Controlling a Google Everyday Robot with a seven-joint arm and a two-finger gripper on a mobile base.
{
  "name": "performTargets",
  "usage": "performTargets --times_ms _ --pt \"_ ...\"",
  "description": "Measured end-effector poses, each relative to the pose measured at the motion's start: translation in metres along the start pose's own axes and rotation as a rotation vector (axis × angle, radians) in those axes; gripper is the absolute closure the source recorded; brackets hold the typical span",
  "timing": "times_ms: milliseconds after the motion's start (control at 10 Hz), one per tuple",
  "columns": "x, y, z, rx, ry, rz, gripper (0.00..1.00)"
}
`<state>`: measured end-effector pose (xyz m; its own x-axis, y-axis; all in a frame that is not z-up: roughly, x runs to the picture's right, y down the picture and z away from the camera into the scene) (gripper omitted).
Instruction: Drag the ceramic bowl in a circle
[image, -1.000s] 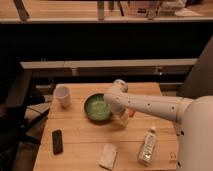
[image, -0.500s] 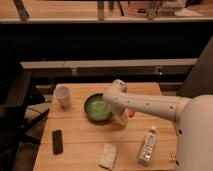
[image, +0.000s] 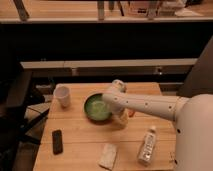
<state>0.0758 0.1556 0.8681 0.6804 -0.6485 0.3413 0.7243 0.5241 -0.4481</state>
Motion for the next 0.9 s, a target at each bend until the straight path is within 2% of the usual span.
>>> performTargets --times_ms 900 --pt "-0.0008 -0.0015 0.0031 -0.012 0.007 -0.024 0.20"
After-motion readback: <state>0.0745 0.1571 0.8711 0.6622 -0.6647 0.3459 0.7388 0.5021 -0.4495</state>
